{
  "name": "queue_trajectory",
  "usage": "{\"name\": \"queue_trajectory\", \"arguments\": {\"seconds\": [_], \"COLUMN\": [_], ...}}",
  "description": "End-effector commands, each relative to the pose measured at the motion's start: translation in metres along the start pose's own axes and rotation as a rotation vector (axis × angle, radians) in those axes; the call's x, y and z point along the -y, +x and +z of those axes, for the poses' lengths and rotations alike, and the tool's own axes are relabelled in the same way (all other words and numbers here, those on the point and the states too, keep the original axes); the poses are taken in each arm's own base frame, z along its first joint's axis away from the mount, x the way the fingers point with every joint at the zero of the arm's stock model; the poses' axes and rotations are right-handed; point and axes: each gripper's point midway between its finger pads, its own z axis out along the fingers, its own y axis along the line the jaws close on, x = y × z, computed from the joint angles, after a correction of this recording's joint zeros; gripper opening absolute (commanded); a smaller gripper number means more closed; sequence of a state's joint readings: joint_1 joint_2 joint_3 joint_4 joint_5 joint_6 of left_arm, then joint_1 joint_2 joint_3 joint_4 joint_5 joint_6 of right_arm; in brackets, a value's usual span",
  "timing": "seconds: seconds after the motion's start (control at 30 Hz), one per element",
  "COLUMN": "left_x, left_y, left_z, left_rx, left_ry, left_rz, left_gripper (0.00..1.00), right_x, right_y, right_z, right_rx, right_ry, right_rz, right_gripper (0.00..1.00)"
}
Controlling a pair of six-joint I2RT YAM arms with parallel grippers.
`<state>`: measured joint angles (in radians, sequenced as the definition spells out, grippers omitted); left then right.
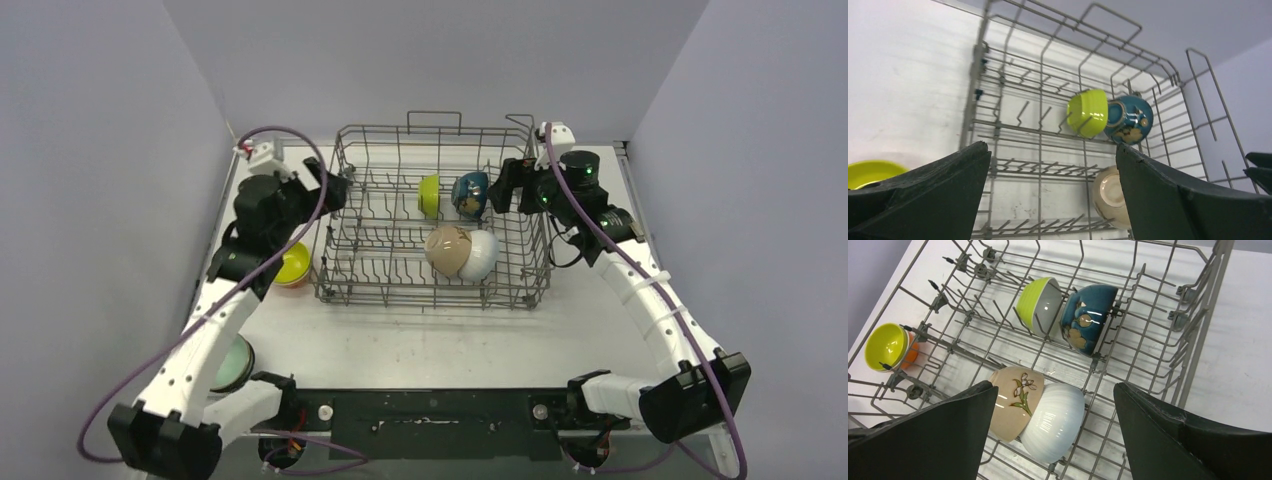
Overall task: Load the bowls into the dish rack
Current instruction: Place the bowl in the dish rack, then pick up the bowl from the center of the board.
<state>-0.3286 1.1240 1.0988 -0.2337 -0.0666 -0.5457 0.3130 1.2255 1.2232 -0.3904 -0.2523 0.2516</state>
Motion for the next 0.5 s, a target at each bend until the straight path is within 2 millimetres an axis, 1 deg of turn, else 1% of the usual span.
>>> {"name": "queue_trajectory", "arguments": {"seconds": [0.0, 0.07, 0.13, 0.17, 0.23, 0.3, 0.4, 0.47], "left_x": [-0.03, -0.058, -0.081, -0.094, -0.112, -0.126, -0.142, -0.151], "left_y": [-0.031, -0.021, -0.006, 0.001, 0.018, 0.034, 0.057, 0.066], "left_z": [-0.043, -0.056, -0.064, -0.067, -0.069, -0.066, -0.055, -0.049], "left_rx": [0.147, 0.12, 0.078, 0.058, -0.006, -0.077, -0.193, -0.238], "left_ry": [-0.062, -0.165, -0.263, -0.318, -0.393, -0.445, -0.472, -0.481], "left_rz": [-0.072, -0.062, -0.053, -0.056, -0.06, -0.075, -0.123, -0.18], "left_gripper": [0.96, 0.96, 0.96, 0.96, 0.96, 0.96, 0.96, 0.96], "right_x": [-0.011, -0.013, -0.015, -0.016, -0.018, -0.02, -0.02, -0.02], "right_y": [-0.01, -0.006, -0.004, -0.003, 0.0, 0.002, 0.006, 0.008], "right_z": [0.003, 0.007, 0.01, 0.012, 0.015, 0.018, 0.02, 0.02], "right_rx": [0.02, 0.011, 0.005, 0.0, -0.01, -0.018, -0.032, -0.039], "right_ry": [-0.061, -0.071, -0.085, -0.091, -0.106, -0.117, -0.12, -0.12], "right_rz": [0.013, 0.019, 0.025, 0.028, 0.034, 0.038, 0.04, 0.041], "right_gripper": [0.9, 0.9, 0.9, 0.9, 0.9, 0.9, 0.9, 0.9]}}
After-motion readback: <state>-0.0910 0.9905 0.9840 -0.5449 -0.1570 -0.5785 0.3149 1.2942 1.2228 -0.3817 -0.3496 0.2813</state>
